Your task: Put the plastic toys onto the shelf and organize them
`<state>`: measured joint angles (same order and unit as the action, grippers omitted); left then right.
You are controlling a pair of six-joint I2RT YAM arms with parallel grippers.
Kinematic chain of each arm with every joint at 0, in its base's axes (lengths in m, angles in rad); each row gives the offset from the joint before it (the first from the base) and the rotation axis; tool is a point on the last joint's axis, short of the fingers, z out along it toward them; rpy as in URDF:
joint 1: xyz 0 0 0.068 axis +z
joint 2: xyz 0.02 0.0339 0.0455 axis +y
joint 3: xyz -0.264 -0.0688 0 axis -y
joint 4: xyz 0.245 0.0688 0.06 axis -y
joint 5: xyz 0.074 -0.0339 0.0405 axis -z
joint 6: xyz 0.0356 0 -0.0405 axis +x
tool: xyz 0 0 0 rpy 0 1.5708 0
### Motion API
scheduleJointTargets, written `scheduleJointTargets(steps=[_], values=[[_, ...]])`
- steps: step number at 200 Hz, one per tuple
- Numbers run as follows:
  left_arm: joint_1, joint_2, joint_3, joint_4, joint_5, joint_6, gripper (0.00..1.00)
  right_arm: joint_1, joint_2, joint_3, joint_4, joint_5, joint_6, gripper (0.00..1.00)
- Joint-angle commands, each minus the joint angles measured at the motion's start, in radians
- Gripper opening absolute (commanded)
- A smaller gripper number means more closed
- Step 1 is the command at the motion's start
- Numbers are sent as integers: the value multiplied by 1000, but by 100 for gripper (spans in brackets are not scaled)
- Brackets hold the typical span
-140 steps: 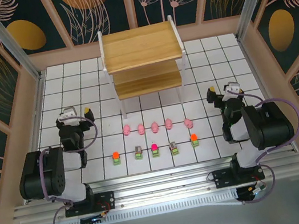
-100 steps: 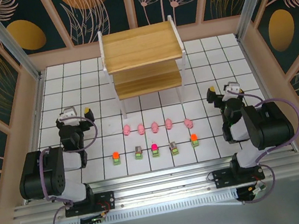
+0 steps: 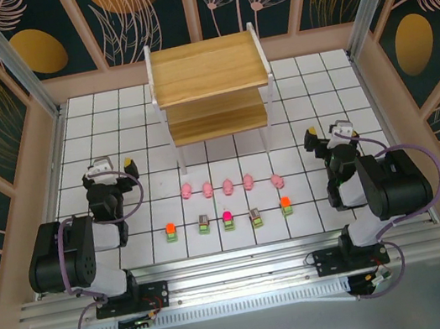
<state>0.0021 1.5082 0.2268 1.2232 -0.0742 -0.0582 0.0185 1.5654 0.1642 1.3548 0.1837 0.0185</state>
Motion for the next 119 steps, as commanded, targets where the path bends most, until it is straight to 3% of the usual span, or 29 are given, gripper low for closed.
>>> scheduleJointTargets(steps=[1,96,119], values=[[10,10,17,33,19,-19,99,-7,8,25,47,22,14,99],[10,9,16,35,18,-17,99,-8,9,25,46,19,15,99],[10,3,17,31,-25,-28,99,-9,8,25,47,19,16,99]])
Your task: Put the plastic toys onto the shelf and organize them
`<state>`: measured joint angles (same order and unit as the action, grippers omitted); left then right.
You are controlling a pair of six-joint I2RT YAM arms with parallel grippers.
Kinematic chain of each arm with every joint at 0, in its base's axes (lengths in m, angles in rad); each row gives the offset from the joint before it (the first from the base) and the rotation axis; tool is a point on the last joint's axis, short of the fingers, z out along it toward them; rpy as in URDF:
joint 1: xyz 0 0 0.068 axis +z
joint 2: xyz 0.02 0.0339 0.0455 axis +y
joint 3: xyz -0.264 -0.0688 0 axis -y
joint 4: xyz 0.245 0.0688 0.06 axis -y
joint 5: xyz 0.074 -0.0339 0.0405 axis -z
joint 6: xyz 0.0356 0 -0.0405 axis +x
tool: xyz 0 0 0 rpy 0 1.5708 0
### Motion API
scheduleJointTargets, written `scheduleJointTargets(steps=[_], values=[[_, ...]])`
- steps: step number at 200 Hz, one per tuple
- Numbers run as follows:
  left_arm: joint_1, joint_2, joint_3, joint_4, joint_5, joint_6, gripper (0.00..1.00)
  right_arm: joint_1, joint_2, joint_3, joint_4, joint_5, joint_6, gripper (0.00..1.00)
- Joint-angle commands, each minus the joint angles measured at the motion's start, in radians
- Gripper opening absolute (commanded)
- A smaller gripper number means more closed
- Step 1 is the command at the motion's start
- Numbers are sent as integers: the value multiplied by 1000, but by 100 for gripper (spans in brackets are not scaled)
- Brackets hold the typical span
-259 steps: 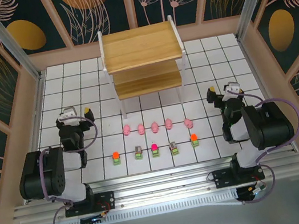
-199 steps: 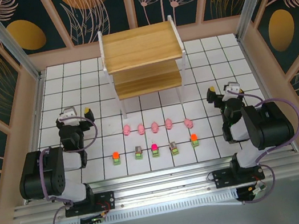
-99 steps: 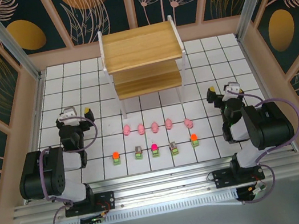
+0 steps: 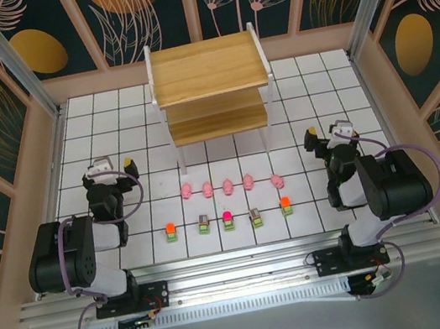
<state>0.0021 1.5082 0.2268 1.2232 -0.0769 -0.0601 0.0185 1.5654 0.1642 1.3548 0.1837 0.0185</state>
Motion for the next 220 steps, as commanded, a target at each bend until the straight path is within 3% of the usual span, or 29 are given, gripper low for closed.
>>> scheduleJointTargets(steps=[1,22,69,115,147,170,197,220], values=[[10,2,18,30,-25,-27,99,-8,8,24,48,19,15,99],[0,-52,31,-42,-95,-40,99,6,4,15,67,35,0,99],[-105,-276,14,-211,-401,-75,99,40,-8,-28,147,76,-31,99],[-230,-452,37,-349,-512,-142,99,39,-14,-24,134,58,-32,99],[-275,-570,48,-469,-455,-216,99,24,-41,-2,67,5,-29,99],[-283,-646,74,-613,-397,-293,99,33,-122,116,-216,6,-43,99],[-302,-676,92,-719,-302,-336,99,45,-186,186,-401,124,7,99],[-347,-701,84,-767,-287,-334,99,59,-259,245,-614,248,161,99]])
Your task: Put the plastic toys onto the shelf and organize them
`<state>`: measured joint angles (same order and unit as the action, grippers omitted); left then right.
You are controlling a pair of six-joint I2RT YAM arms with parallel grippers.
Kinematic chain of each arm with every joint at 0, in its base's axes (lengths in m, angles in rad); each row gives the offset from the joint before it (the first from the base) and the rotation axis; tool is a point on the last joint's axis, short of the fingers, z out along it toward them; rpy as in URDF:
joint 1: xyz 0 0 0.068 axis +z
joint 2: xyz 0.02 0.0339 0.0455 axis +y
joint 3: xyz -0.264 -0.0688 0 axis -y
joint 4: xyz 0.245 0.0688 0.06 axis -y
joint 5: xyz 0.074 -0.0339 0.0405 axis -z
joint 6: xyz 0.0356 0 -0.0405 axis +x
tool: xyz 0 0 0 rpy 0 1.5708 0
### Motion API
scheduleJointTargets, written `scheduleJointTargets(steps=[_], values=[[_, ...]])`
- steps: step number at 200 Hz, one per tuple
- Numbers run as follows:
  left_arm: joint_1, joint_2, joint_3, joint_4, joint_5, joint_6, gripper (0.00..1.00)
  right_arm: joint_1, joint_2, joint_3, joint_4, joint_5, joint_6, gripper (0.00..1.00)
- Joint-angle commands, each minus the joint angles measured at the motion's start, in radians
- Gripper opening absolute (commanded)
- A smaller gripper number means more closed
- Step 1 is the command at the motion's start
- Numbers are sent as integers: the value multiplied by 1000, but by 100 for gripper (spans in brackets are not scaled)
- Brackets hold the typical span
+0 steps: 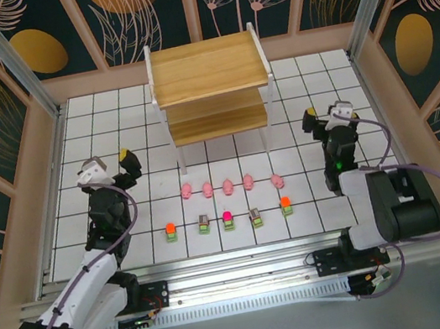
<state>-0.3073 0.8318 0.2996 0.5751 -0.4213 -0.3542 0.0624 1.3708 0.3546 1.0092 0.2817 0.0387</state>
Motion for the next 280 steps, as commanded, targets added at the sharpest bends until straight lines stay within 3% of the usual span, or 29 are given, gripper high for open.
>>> scheduleJointTargets(steps=[1,19,35,49,114,152,174,206,280], values=[[-40,-25,12,-121,59,-39,99,18,-69,62,-290,164,161,99],[-86,-34,23,-162,53,-37,99,53,-114,132,-516,282,296,99],[-133,-26,44,-201,40,-25,99,92,-174,190,-723,288,375,99],[-185,-14,59,-229,14,-11,99,149,-238,174,-781,299,387,99],[-443,18,73,-337,-125,-21,95,547,-484,196,-1216,390,559,95],[-569,24,62,-400,-214,-69,93,786,-510,219,-1444,437,752,88],[-611,22,48,-417,-231,-88,92,928,-483,214,-1541,461,866,85],[-631,20,10,-422,-228,-110,92,1040,-428,170,-1591,419,994,82],[-648,29,-25,-399,-218,-111,92,1111,-380,90,-1580,326,1102,77]])
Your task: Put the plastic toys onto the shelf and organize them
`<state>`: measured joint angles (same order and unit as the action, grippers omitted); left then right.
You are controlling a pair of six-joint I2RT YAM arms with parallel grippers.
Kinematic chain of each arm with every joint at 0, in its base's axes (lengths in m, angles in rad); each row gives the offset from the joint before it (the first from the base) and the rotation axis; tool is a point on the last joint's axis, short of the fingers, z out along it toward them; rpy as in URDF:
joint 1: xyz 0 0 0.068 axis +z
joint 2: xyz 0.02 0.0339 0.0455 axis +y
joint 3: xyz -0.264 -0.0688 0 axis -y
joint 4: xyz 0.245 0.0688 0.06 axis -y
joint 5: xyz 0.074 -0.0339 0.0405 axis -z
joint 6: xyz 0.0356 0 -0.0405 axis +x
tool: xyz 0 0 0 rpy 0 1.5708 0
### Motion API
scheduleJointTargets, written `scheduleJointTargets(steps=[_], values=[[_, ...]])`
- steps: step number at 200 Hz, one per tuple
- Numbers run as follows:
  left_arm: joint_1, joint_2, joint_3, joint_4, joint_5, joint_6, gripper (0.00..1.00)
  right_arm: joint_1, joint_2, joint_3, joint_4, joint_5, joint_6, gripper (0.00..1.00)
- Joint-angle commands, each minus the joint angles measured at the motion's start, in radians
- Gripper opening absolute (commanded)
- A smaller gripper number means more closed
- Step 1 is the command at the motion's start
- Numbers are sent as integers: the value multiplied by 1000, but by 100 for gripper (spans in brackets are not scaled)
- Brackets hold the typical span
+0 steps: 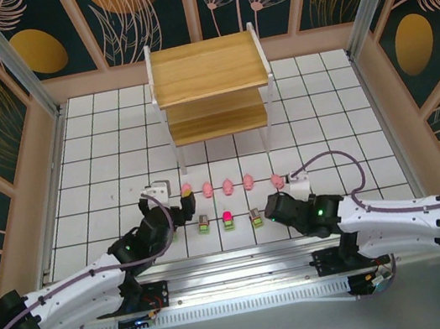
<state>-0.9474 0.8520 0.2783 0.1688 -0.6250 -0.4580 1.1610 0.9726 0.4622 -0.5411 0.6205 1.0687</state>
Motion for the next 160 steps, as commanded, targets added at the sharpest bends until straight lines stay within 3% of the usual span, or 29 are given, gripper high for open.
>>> scheduleJointTargets(steps=[1,93,160], values=[[-8,8,-4,7,-15,-7,92,12,19,-18,-29,-14,73,77],[-8,10,-5,12,-12,-10,92,1,167,8,21,-50,4,62],[-8,5,-6,10,-11,-13,92,-56,161,-2,81,-98,-110,54]])
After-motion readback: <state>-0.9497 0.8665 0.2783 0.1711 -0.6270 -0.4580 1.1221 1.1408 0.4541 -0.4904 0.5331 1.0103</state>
